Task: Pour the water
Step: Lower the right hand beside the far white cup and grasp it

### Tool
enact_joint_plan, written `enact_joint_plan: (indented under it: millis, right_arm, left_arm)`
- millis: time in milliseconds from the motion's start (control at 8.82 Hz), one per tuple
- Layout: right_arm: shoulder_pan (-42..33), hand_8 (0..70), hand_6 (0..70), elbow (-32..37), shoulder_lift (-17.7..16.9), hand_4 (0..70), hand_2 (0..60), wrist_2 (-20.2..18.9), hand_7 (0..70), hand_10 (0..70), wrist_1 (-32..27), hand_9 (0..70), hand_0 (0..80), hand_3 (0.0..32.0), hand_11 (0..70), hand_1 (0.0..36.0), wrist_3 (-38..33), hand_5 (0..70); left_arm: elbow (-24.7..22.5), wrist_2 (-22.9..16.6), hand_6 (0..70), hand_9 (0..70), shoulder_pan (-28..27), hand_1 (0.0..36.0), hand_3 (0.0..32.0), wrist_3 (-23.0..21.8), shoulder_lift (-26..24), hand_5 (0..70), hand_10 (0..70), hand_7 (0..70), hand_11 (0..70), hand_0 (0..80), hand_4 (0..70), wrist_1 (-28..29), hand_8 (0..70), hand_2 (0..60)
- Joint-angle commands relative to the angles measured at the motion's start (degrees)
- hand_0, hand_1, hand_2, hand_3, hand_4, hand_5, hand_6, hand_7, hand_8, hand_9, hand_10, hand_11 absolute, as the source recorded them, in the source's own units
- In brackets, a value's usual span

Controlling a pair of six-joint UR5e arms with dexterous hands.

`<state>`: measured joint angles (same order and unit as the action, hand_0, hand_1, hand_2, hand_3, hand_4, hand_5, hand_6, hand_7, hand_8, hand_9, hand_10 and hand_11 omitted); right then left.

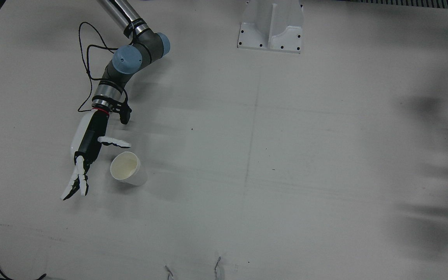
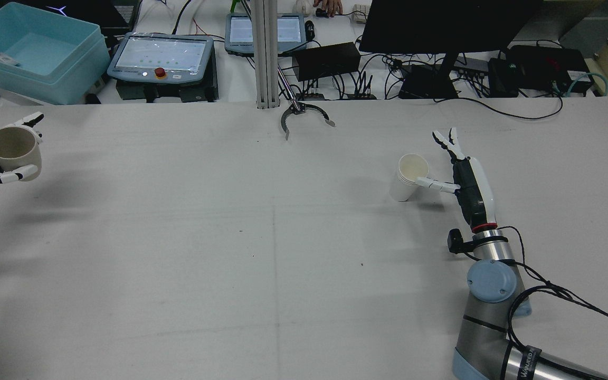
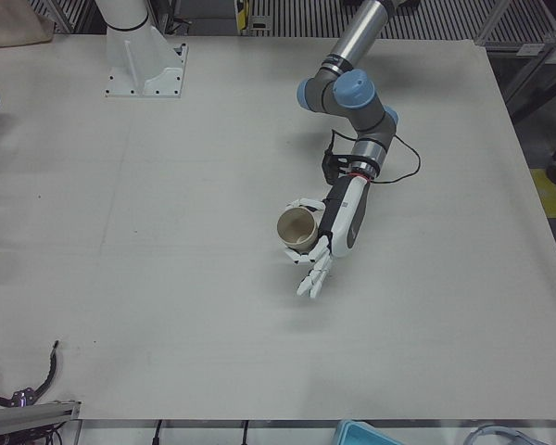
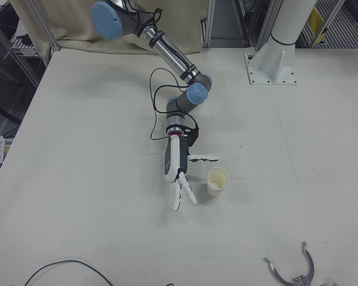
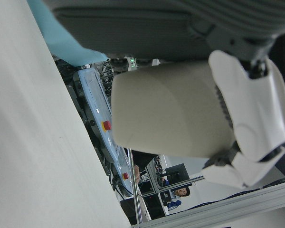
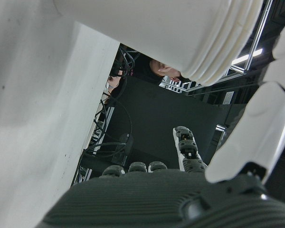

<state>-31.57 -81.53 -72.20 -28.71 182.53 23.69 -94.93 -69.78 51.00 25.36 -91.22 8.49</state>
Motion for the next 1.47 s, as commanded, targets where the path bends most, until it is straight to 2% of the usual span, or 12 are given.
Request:
enact_joint_plan:
  millis: [0, 680, 907, 1020, 1133, 1247, 1360]
  right_arm:
    - [1.33, 0.9, 1.4, 2.43, 2.50, 4.8, 8.3, 0.06, 1.3, 0.0, 0.02, 0.0, 43.0, 0.0, 0.0, 9.9, 0.13, 3.7]
    - [3.10, 1.7, 2.5, 3.93, 4.61, 6.3, 9.0, 0.06, 3.1, 0.0, 0.10, 1.3, 43.9, 0.0, 0.4, 10.4, 0.39, 4.1]
    - [3.10, 3.1, 5.0, 3.93, 4.79, 9.5, 9.8, 0.06, 8.8, 0.8, 0.10, 3.6, 45.0, 0.0, 2.2, 10.7, 0.39, 4.9]
    - [3.10, 4.2, 8.0, 3.93, 4.79, 11.5, 11.5, 0.06, 17.2, 4.6, 0.10, 7.3, 45.7, 0.0, 7.7, 11.3, 0.39, 7.6]
    - [3.10, 14.8, 15.6, 3.93, 4.79, 13.0, 13.4, 0.15, 32.4, 16.3, 0.10, 25.0, 45.7, 0.0, 24.6, 10.6, 0.48, 17.5]
    - [3.10, 29.5, 27.3, 4.01, 5.05, 16.4, 15.1, 0.06, 51.2, 23.5, 0.19, 45.4, 45.1, 0.0, 34.6, 8.9, 0.48, 36.9]
    - [3.10, 45.1, 42.4, 4.01, 5.57, 21.0, 17.6, 0.06, 69.1, 31.8, 0.28, 64.4, 44.9, 0.0, 45.7, 7.2, 0.57, 60.4]
  left_arm:
    - [0.54, 0.09, 5.3, 5.1, 0.24, 36.0, 0.0, -0.05, 0.16, 58.0, 6.4, 11.5, 11.7, 39.6, 22.9, 0.74, 1.9, 60.0]
    - [0.63, 0.09, 5.1, 5.0, 0.15, 36.0, 0.0, -0.05, 0.95, 57.1, 6.4, 11.0, 11.7, 39.4, 22.3, 0.92, 1.8, 60.0]
    - [0.36, 0.09, 5.0, 4.9, 0.24, 36.0, 0.0, -0.40, 1.83, 56.8, 6.3, 11.0, 11.5, 39.6, 22.5, 1.09, 1.8, 60.0]
    - [0.27, 0.17, 5.0, 4.8, 0.24, 36.0, 0.0, -0.40, 2.27, 56.9, 6.3, 11.0, 11.5, 39.6, 22.6, 1.35, 1.7, 60.0]
    - [0.10, 0.17, 5.0, 4.9, 0.24, 36.0, 0.0, -0.40, 2.36, 56.8, 6.3, 11.0, 11.5, 39.6, 22.5, 1.36, 1.8, 60.0]
    - [-0.08, 0.17, 4.9, 4.8, 0.24, 36.0, 0.0, -0.40, 2.36, 57.0, 6.2, 10.8, 11.5, 39.6, 22.6, 1.36, 1.7, 60.0]
    - [-0.17, 0.17, 5.0, 4.9, 0.32, 36.0, 0.0, -0.48, 2.36, 57.3, 6.3, 10.7, 11.5, 39.3, 22.6, 1.36, 1.8, 60.0]
